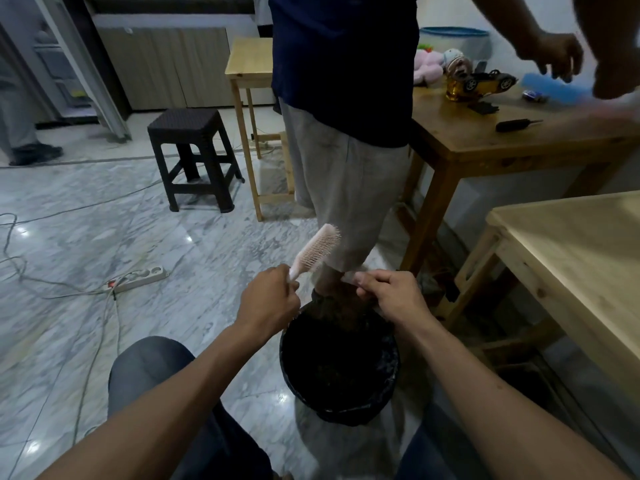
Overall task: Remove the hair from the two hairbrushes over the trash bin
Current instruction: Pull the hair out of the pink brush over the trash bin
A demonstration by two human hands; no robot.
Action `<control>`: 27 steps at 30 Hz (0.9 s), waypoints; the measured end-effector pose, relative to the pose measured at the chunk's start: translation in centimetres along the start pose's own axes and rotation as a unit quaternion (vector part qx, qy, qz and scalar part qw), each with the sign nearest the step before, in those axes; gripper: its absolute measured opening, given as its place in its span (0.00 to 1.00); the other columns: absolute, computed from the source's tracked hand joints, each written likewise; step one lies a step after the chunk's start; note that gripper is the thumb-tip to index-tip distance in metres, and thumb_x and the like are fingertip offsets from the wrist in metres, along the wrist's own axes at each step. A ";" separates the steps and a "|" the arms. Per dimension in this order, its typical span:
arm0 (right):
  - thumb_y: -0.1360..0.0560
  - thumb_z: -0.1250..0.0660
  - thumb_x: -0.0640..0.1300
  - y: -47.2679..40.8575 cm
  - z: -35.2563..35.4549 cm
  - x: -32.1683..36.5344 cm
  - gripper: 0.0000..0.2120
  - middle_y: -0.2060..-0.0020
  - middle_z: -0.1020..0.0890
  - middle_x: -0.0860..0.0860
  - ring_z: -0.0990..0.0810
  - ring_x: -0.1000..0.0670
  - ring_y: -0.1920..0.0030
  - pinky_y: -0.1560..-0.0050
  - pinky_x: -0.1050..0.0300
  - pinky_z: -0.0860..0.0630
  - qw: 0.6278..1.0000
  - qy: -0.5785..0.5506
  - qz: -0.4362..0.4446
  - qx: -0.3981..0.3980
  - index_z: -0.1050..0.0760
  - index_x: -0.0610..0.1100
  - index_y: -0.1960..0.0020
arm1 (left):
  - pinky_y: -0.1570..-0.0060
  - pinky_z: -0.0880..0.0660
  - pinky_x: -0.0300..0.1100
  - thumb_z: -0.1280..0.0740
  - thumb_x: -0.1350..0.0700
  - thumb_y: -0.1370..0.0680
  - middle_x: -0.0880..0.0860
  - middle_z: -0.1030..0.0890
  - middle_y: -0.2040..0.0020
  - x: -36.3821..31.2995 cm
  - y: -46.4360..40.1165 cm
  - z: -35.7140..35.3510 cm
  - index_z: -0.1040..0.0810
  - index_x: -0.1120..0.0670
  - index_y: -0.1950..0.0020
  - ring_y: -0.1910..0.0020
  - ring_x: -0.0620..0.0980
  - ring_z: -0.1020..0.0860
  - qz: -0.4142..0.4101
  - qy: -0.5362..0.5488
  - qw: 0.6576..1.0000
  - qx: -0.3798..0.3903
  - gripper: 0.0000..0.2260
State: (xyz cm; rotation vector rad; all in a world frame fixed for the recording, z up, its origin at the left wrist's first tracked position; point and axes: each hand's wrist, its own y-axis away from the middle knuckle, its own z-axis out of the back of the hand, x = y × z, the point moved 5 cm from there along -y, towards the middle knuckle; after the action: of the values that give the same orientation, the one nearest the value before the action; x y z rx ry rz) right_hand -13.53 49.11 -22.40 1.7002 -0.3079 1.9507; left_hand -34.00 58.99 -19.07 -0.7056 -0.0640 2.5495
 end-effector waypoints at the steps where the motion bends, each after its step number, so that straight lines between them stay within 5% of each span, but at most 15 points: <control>1: 0.22 0.26 0.46 0.3 0.4 0.0 0.09 0.67 0.13 0.51 0.15 0.51 0.60 0.52 0.58 0.20 1.000 0.009 0.003 -0.005 0.13 0.50 0.61 | 0.71 0.33 0.47 0.36 0.56 0.21 0.54 0.22 0.63 0.6 0.0 0.1 0.23 0.57 0.52 0.67 0.55 0.25 0.027 0.015 1.000 -0.005 0.06; 4: 0.22 0.26 0.46 0.7 1.2 -0.5 0.07 0.63 0.11 0.49 0.12 0.47 0.54 0.45 0.53 0.19 0.998 0.068 0.003 0.008 0.12 0.48 0.57 | 0.70 0.30 0.48 0.37 0.55 0.21 0.54 0.22 0.64 1.6 0.1 0.2 0.24 0.57 0.53 0.68 0.54 0.25 0.056 0.032 0.998 -0.021 0.06; 6: 0.21 0.27 0.47 0.5 1.0 -1.1 0.07 0.53 0.12 0.53 0.14 0.51 0.47 0.43 0.58 0.21 0.989 0.133 -0.003 0.062 0.12 0.47 0.47 | 0.72 0.34 0.45 0.37 0.55 0.21 0.53 0.23 0.64 1.2 0.3 0.0 0.24 0.56 0.54 0.69 0.53 0.27 0.018 0.006 1.000 -0.019 0.06; 10: 0.29 0.23 0.56 0.3 -1.0 -1.2 0.36 0.31 0.23 0.54 0.24 0.53 0.31 0.27 0.53 0.30 0.987 0.086 -0.037 0.130 0.28 0.50 0.24 | 0.70 0.34 0.45 0.36 0.54 0.21 0.52 0.22 0.58 -0.7 0.8 -0.4 0.25 0.54 0.51 0.65 0.53 0.27 -0.090 -0.008 0.996 -0.011 0.05; 12: 0.36 0.22 0.67 0.3 -2.1 -0.8 0.42 0.32 0.20 0.56 0.23 0.54 0.32 0.26 0.50 0.30 0.987 0.033 -0.030 0.153 0.25 0.53 0.26 | 0.68 0.31 0.46 0.37 0.52 0.22 0.53 0.22 0.54 -1.6 1.1 -0.6 0.24 0.54 0.45 0.62 0.55 0.25 -0.142 -0.008 0.990 -0.003 0.09; 14: 0.37 0.22 0.70 0.5 -3.0 -0.5 0.35 0.39 0.15 0.56 0.19 0.53 0.35 0.29 0.48 0.27 0.984 0.028 -0.025 0.174 0.19 0.54 0.34 | 0.67 0.27 0.49 0.38 0.51 0.24 0.54 0.22 0.53 -2.3 1.3 -0.7 0.24 0.55 0.42 0.61 0.57 0.23 -0.172 -0.004 0.985 0.004 0.14; 19: 0.25 0.23 0.50 0.2 -2.6 -0.5 0.05 0.59 0.11 0.49 0.14 0.51 0.53 0.37 0.48 0.21 0.995 -0.018 -0.016 0.093 0.11 0.49 0.53 | 0.62 0.28 0.48 0.31 0.58 0.24 0.55 0.24 0.49 -1.7 0.9 -0.6 0.23 0.57 0.38 0.58 0.57 0.24 -0.157 0.027 0.987 0.018 0.14; 27: 0.24 0.24 0.43 0.3 1.6 -2.3 0.07 0.60 0.11 0.45 0.12 0.43 0.50 0.38 0.47 0.20 0.999 0.019 -0.039 0.007 0.12 0.50 0.60 | 0.58 0.36 0.42 0.30 0.60 0.24 0.55 0.24 0.49 1.1 0.1 -0.7 0.24 0.57 0.37 0.56 0.51 0.29 -0.024 0.068 0.997 0.037 0.16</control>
State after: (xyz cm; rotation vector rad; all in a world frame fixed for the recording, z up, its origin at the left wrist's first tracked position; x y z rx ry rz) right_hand -12.15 47.44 -24.30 1.6572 -0.2118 1.9305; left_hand -34.52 59.36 -20.16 -0.8372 0.0577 2.4373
